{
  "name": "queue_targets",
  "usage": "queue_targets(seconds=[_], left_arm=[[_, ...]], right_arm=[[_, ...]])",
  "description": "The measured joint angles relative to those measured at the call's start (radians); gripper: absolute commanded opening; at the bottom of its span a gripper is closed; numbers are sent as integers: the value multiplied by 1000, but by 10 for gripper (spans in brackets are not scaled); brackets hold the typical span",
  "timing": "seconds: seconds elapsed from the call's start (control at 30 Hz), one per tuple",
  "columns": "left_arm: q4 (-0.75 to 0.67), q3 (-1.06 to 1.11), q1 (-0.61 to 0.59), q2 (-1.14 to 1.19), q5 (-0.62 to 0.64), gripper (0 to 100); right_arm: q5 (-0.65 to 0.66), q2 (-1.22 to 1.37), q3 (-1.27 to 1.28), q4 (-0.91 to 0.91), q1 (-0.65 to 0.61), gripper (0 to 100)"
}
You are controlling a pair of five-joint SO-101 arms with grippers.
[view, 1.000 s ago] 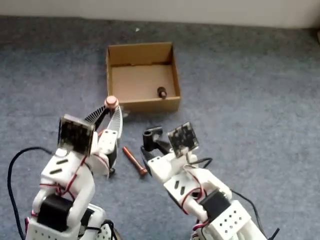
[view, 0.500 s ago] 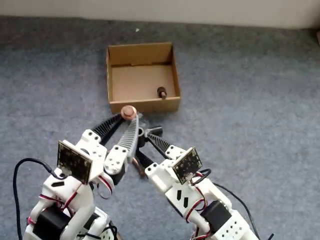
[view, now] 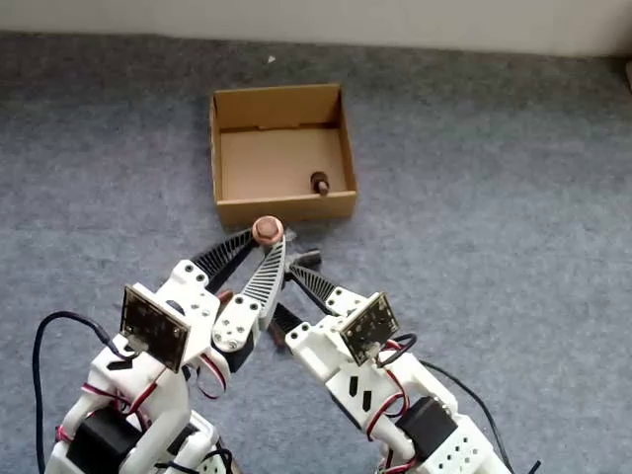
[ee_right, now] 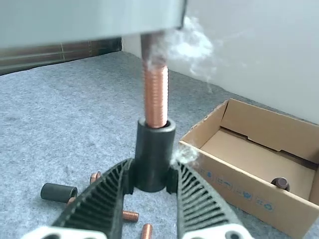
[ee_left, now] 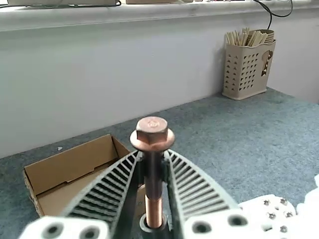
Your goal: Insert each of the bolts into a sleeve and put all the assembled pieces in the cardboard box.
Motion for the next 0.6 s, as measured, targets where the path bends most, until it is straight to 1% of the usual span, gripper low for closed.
queue_targets(seconds=[0.3,0.33,0.37,0.47,0.53,0.6], left_arm=[[0,26,0,6,0,6],[0,35,0,2,0,22],[0,40,0,2,0,59],[0,44,-3,0,0,189],[11,44,-29,0,2,200],[37,44,-84,8,3,204]], right_arm=[[0,0,0,-2,0,5],[0,0,0,-2,0,5],[0,0,0,-2,0,5],[0,0,0,-2,0,5],[0,0,0,-2,0,5],[-2,-2,0,-2,0,5]])
